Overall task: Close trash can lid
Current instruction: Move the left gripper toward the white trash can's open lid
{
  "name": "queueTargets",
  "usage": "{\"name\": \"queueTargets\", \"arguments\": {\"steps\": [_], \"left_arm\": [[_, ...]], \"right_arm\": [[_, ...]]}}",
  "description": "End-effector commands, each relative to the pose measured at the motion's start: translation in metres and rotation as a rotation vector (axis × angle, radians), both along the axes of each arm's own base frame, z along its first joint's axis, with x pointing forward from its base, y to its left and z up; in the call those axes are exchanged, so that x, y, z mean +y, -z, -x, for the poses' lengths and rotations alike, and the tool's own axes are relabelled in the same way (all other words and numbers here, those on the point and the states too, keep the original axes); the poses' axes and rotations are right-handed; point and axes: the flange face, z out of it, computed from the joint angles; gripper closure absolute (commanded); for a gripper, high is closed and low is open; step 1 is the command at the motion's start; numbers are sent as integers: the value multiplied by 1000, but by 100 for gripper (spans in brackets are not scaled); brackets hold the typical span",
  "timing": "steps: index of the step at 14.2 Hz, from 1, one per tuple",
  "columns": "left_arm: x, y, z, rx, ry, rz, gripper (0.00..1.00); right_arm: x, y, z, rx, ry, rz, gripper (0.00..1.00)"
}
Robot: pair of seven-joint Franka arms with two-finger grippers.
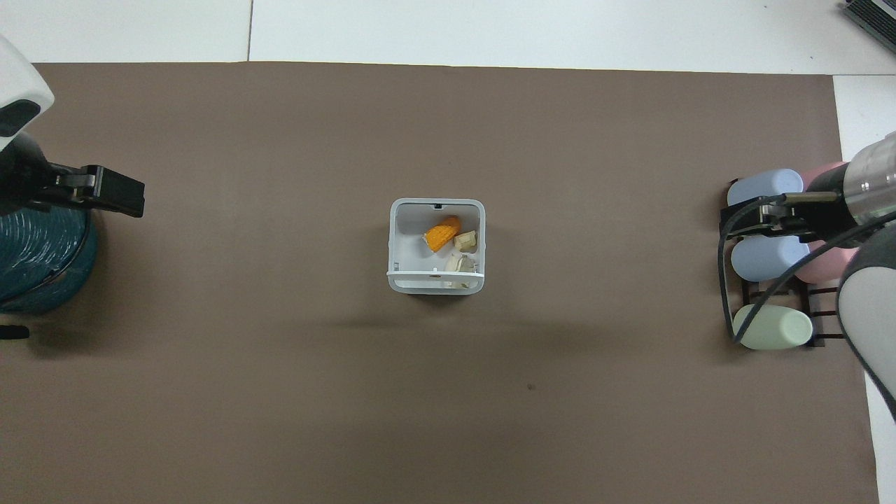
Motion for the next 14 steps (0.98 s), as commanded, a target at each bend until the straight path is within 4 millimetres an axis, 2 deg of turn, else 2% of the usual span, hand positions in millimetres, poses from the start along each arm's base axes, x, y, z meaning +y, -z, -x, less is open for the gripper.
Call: {"name": "queueTargets", "arguments": {"steps": [1,3,5,6,9,11,14], "left_arm": [[5,4,9,-11,10,12,0],[3,5,12,2,3,10,0],[-10,7,13,-17,23,17,0],[-28,12,15,-51,55,30,0],[-87,59,54,-141,41,78,0],[-113,81,78,-171,-8,113,3],[-163,104,104,-143,-5,123,36]], "right_arm": [[-5,-1,6,-3,-13,-15,0],[-3,-1,6,-7,-17,-18,0],[-3,-1,6,-4,-17,-18,0],[-3,-1,6,-4,-16,-18,0],[2,-2,7,-3,-33,-18,0],[-1,-1,6,-7,-30,-18,0],[1,-2,5,-20,-23,-19,0]]}}
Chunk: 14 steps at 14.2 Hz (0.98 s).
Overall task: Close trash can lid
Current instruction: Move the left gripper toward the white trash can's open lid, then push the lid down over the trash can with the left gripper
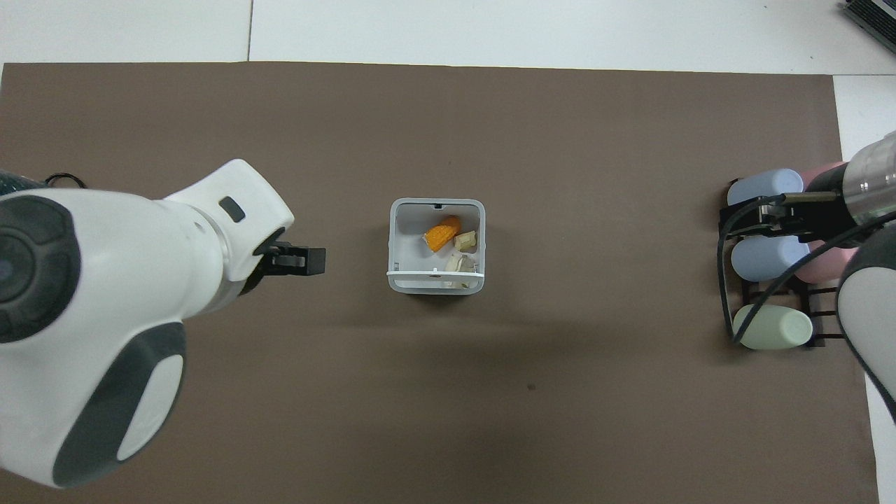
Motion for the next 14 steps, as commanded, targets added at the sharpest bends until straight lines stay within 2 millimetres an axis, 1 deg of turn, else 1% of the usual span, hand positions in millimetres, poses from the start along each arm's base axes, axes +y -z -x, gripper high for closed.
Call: {"name": "queueTargets", "arguments": {"steps": [1,2,3,5,6,8,10,11,12,14], "left_arm": [[-24,15,28,-6,-66,44,41],[-39,21,37,-3,-80,55,49],[-51,28,44,4,-69,55,55],[-76,48,54,17,-87,86,57],[-85,56,53,6,-125,120,58],[-100,76,45,-14,-131,141,58],[-115,100,30,-56,-136,178,58],[-118,108,24,-73,-139,193,58],[-121,112,19,-89,-138,206,58],[-121,110,3,-144,-150,251,58]], "right_arm": [[-1,-3,4,-20,-16,-18,0],[-2,-3,4,-20,-15,-18,0],[-1,-2,5,-19,-19,-18,0],[-1,-1,6,-8,-19,-18,0],[-2,-2,6,-10,-18,-18,0],[-1,-1,6,-8,-19,-18,0],[-2,-2,6,-10,-18,-18,0],[-2,-1,6,-8,-18,-18,0],[-2,-2,6,-10,-18,-18,0],[-2,-2,6,-10,-18,-18,0]]}}
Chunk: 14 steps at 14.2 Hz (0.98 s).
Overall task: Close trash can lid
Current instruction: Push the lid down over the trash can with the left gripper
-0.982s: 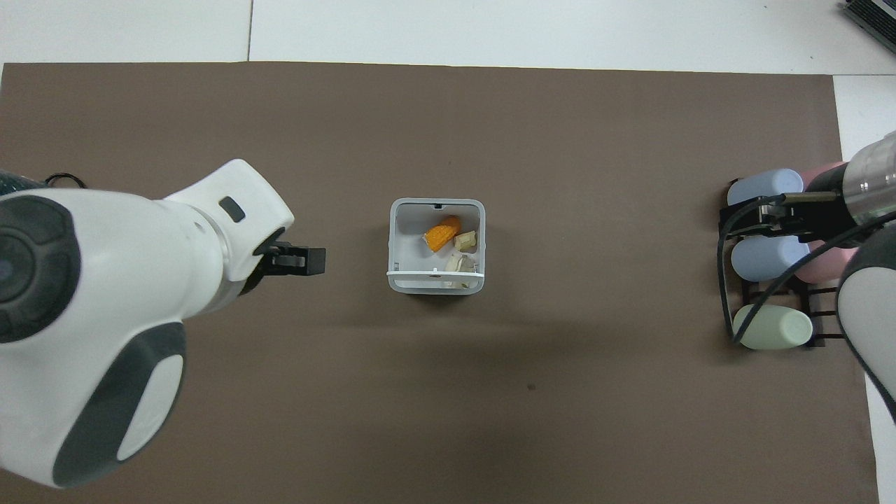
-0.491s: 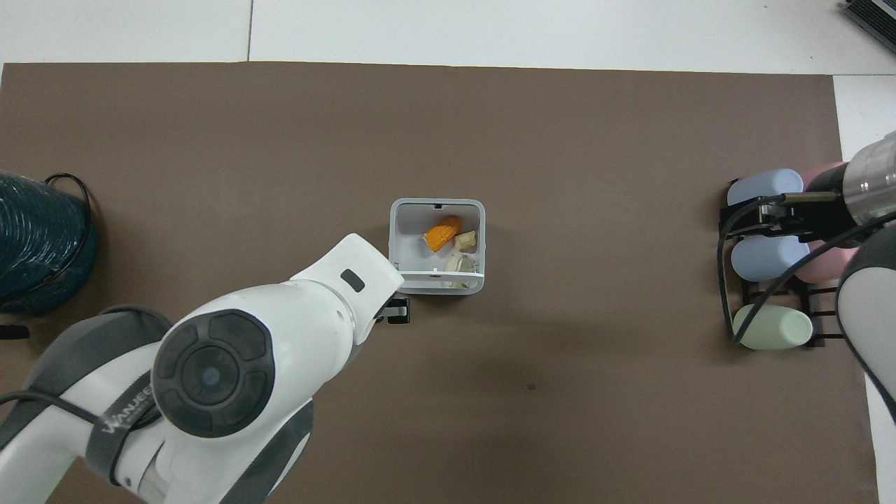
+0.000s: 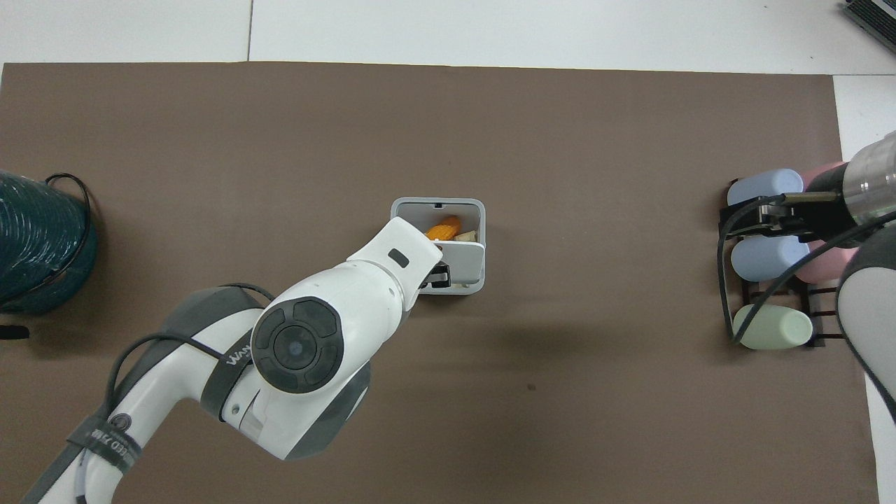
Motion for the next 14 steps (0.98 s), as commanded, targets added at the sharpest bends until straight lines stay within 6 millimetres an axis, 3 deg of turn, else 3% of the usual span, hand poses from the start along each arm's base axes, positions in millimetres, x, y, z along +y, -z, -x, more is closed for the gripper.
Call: {"name": "queueTargets", "arguments": {"steps": [1,3,6,9,14], "left_arm": [[3,-1,-21,-58,-39,61,63],[6,5,-34,-80,-56,76,70],[7,26,-42,-66,-62,61,71],[-11,72,-51,-88,-55,77,71],[-17,86,-59,-86,-48,70,71]], "right_arm": [[-2,-1,6,-8,-18,-17,0],[-2,-1,6,-9,-18,-18,0],[-2,-1,6,-8,-18,-17,0],[-2,-1,6,-8,-18,-19,0],[-2,-1,6,-9,-18,-19,0]]}}
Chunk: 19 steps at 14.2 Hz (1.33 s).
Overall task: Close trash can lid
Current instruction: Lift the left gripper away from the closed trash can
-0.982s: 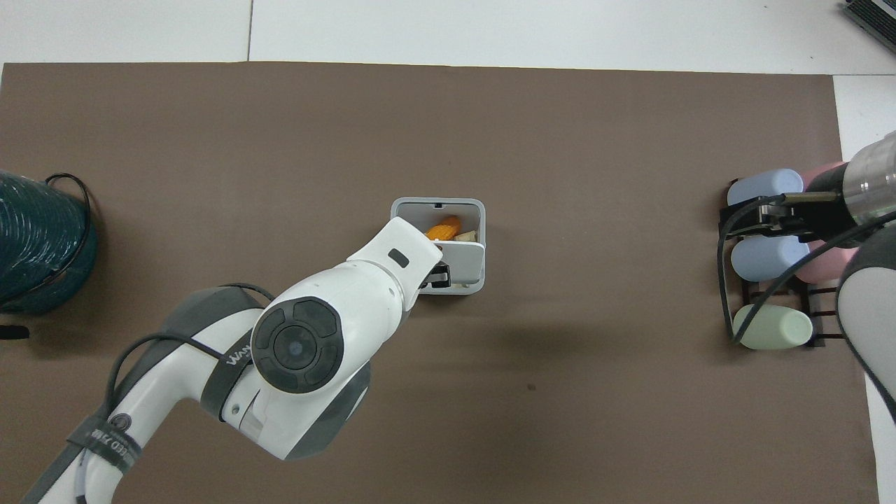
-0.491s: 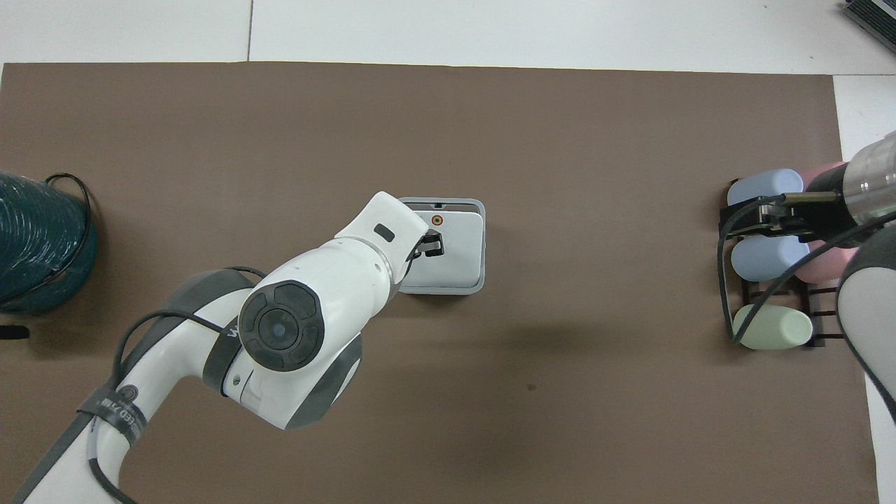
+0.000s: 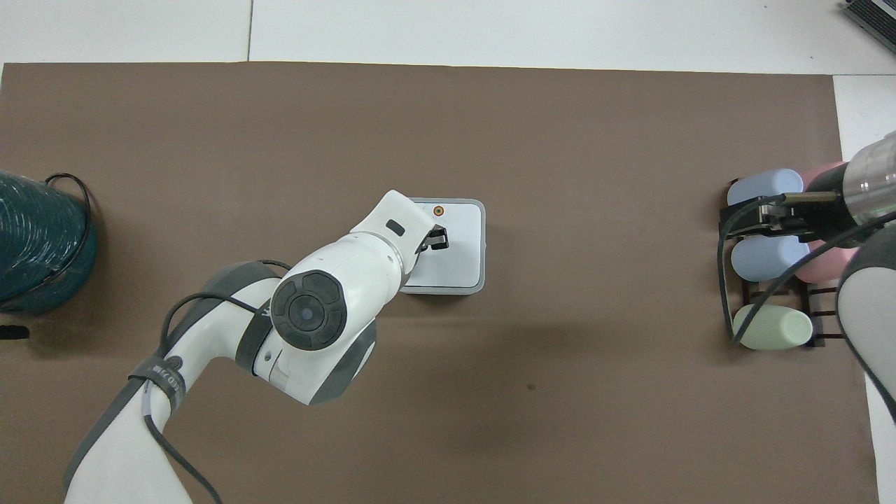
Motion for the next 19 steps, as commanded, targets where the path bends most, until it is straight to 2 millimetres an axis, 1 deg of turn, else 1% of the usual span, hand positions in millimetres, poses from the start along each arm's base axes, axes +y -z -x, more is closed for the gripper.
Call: {"name": "queueTargets", "arguments": {"steps": [1,4,6,8,10,11,12,13,14,15,16,17,18,19], "left_arm": [[-11,7,-11,4,-6,8,71],[-20,-27,-25,14,-7,1,70],[-21,-46,-33,52,-9,-28,67],[-22,-51,-32,74,-5,-44,63],[-26,-51,-29,76,1,-44,63],[-27,-57,-29,82,3,-49,64],[-22,-70,-29,117,0,-74,71],[-17,-87,-32,168,-4,-112,73],[-3,-111,-41,206,-20,-136,73],[13,-130,-52,248,-22,-136,72],[28,-144,-58,286,10,-107,68],[50,-158,-68,301,38,-86,60],[81,-170,-75,317,62,-81,57],[112,-188,-77,314,86,-83,55]], "right_arm": [[-2,-1,6,-9,-18,-18,0],[-2,-1,6,-8,-18,-17,0],[-2,-1,6,-9,-18,-18,0],[-2,-1,6,-9,-18,-18,0],[-2,-1,6,-8,-18,-17,0],[-2,-1,6,-8,-18,-17,0],[-2,-1,6,-8,-18,-17,0],[-2,-1,6,-9,-18,-18,0],[-2,-1,6,-9,-18,-18,0],[-2,-1,6,-9,-18,-18,0],[-2,-1,6,-8,-18,-17,0],[-2,-1,6,-8,-18,-17,0],[-2,-1,6,-8,-18,-19,0],[-2,-1,6,-8,-18,-17,0]]}}
